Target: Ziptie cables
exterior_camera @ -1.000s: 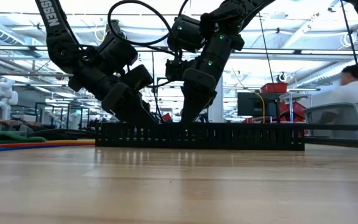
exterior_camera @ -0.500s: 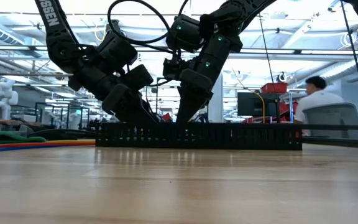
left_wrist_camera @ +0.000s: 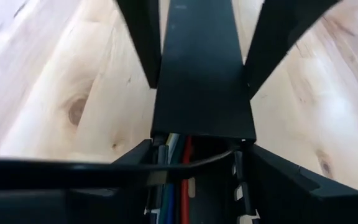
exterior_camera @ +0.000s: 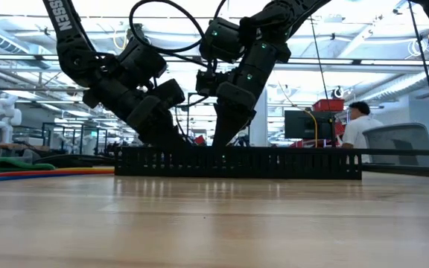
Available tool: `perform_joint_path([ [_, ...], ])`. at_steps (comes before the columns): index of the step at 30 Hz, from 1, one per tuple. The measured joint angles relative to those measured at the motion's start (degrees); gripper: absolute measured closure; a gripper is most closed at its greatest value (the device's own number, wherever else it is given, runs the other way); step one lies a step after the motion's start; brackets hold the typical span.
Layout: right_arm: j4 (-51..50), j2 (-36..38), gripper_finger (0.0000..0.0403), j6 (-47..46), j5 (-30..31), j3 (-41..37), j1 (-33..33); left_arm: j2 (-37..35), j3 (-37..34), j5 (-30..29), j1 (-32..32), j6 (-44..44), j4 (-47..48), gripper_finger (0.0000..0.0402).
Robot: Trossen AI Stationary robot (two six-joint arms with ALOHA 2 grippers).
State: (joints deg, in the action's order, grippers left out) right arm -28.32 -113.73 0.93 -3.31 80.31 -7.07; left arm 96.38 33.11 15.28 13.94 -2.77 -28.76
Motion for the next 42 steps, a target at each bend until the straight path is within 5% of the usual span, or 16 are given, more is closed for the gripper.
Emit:
perform_joint_path([
  [15,0.7,0.2,0.0156,-0.31,0.15,0.35,0.09,-0.42,0.44,-0.65,0.29,-2.23,2.73,0.0007],
  [24,-0.39,0.22,0.0156,-0.28,0.32,0.31,0.07,-8.68,0.43,-0.8,1.59,-10.5,3.94,0.001],
  [30,-4.82,0.25,0.0156,-0.21,0.34,0.31,0.07,-15.98,0.27,-0.73,1.59,-13.82,15.16,0.001],
  [36,-6.14,0.31,0.0156,0.14,0.41,0.33,0.07,-21.72,-0.06,7.61,1.42,-16.23,25.75,0.001],
  [42,-6.44,0.31,0.0156,1.27,0.43,0.33,0.04,-17.35,-3.9,8.95,1.42,-18.55,14.49,0.001],
])
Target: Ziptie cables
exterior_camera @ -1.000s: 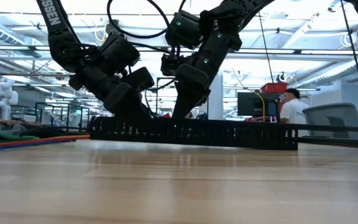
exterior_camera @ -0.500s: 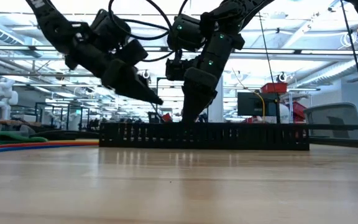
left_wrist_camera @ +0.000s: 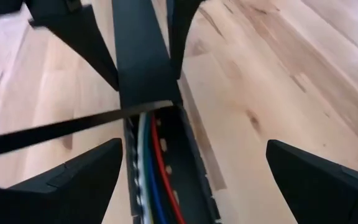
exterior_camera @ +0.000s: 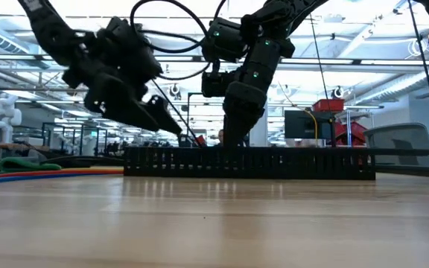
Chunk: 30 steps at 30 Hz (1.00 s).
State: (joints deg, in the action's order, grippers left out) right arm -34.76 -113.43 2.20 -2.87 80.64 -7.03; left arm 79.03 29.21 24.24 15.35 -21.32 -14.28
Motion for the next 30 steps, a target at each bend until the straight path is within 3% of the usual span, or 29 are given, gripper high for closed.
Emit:
perform_joint_path([
  [3,0.0,0.0,0.0156,0.04,0.01,-0.02,0.01,3.92,-0.08,-0.02,0.0,1.45,-5.32,0.001],
  [14,0.14,-0.02,0.0156,0.02,0.04,-0.09,0.01,6.97,0.69,-3.99,-0.17,2.94,-4.99,0.001],
  [17,0.19,-0.02,0.0156,0.07,0.02,-0.09,0.0,7.05,0.59,-3.68,0.07,2.51,-4.26,0.001],
  [25,0.53,-0.07,0.0156,0.06,0.07,-0.17,0.0,10.99,0.73,-1.11,-0.04,3.01,-12.87,0.001],
  [30,1.17,-0.12,0.0156,0.2,0.07,-0.17,0.0,13.99,1.35,-4.95,-0.02,3.46,-12.65,0.001],
])
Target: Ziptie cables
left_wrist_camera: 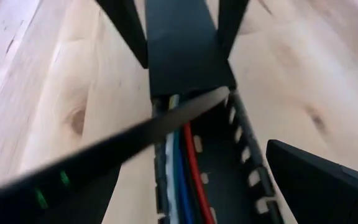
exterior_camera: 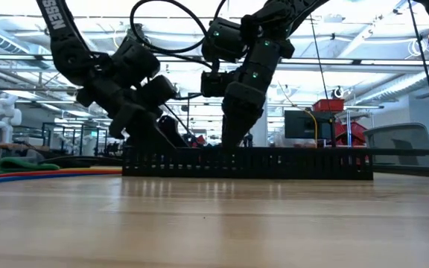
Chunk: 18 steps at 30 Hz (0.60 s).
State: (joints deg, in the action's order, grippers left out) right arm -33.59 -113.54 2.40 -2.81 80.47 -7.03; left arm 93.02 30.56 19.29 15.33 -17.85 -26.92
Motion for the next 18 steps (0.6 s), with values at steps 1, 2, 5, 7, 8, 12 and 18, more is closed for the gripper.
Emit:
perform_joint_path([
  [1,0.13,-0.01,0.0156,0.01,0.01,0.0,0.0,0.37,0.11,-0.28,0.01,0.55,-0.21,0.001],
  [2,0.23,-0.01,0.0156,0.01,0.0,-0.02,0.0,0.87,0.24,-0.63,0.02,0.92,-0.36,0.001],
  [5,0.43,-0.04,0.0156,-0.02,0.01,-0.02,0.0,1.82,0.36,-1.44,0.02,1.06,-1.61,0.001],
  [7,0.46,-0.04,0.0156,0.0,0.02,-0.02,0.0,2.13,0.43,-1.44,0.0,1.1,-3.19,0.001],
  [8,0.46,-0.04,0.0156,0.01,0.02,-0.02,0.0,2.13,0.4,-1.44,-0.1,1.65,-3.13,0.001],
  [12,0.49,-0.04,0.0156,0.0,0.02,-0.02,0.0,2.15,0.4,-1.47,-0.11,5.24,-3.2,0.0015],
  [18,0.81,-0.08,0.0156,0.01,0.07,-0.02,0.0,2.18,0.4,-1.8,-0.97,5.64,-3.62,0.0051],
])
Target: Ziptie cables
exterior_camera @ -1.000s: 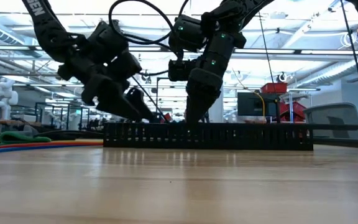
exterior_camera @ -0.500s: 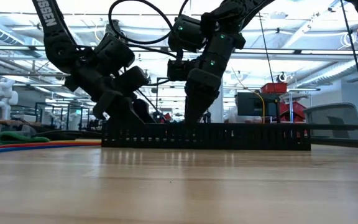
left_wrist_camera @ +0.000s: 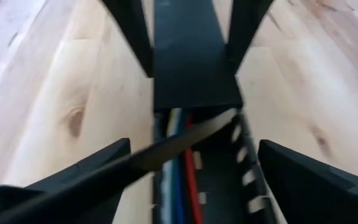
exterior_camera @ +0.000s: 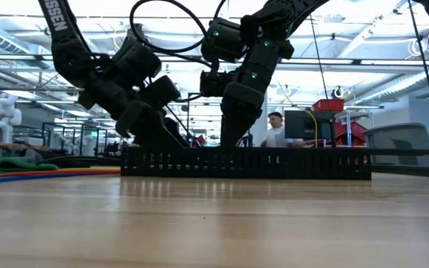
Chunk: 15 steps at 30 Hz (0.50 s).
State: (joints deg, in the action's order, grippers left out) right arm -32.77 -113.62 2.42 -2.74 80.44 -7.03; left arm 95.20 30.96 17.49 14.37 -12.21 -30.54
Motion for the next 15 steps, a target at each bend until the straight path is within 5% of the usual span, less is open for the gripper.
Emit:
perform_joint_path([
  [15,-0.02,0.0,0.0156,-0.17,-0.04,0.0,-0.02,0.04,-0.02,-3.4,-2.18,2.78,-0.12,0.0089],
])
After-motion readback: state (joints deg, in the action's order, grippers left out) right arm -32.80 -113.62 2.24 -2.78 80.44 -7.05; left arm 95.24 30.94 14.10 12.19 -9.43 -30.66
